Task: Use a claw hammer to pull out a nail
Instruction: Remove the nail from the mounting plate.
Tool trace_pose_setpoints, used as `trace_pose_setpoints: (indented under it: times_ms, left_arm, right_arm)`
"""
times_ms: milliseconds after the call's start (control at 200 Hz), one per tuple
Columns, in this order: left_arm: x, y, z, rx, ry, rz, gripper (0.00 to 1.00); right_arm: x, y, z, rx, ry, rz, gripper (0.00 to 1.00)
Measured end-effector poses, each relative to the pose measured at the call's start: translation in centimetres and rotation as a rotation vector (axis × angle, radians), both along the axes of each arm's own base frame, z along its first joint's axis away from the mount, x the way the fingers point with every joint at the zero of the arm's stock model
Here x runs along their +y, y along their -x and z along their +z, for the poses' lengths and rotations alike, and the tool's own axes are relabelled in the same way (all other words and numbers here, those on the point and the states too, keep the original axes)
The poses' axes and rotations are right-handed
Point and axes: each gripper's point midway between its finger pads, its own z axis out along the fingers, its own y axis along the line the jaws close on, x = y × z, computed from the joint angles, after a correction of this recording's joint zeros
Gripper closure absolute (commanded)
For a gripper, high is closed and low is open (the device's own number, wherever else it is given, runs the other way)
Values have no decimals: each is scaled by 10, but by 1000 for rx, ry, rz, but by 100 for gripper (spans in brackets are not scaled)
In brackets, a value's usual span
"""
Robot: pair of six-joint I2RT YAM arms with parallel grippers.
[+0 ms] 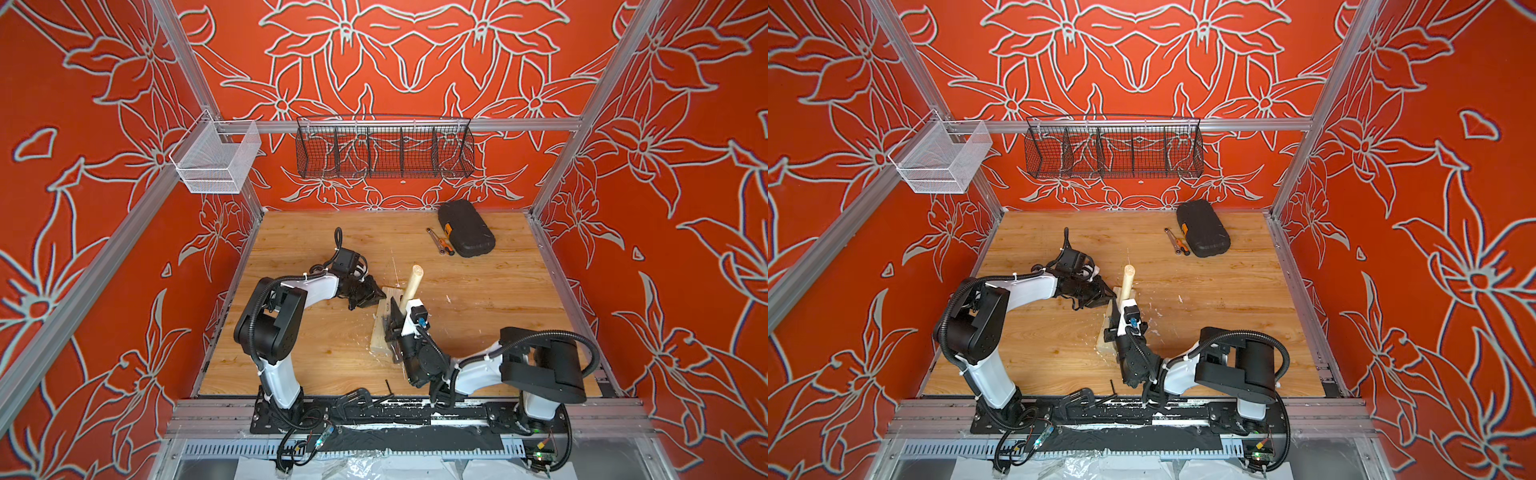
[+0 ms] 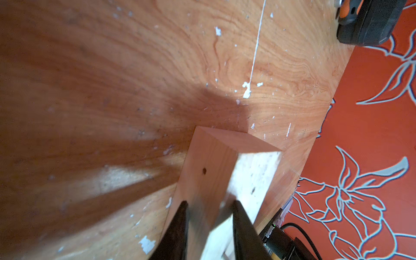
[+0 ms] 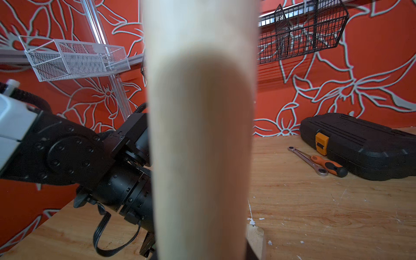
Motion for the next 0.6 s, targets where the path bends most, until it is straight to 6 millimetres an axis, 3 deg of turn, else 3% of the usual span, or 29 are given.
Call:
trace_pose_setpoints:
  times_ms: [600]
  left_arm:
    - [-2,-1,-1,11,29,25,70]
  right_arm:
    - [4,23,-6,0,60,-16,100]
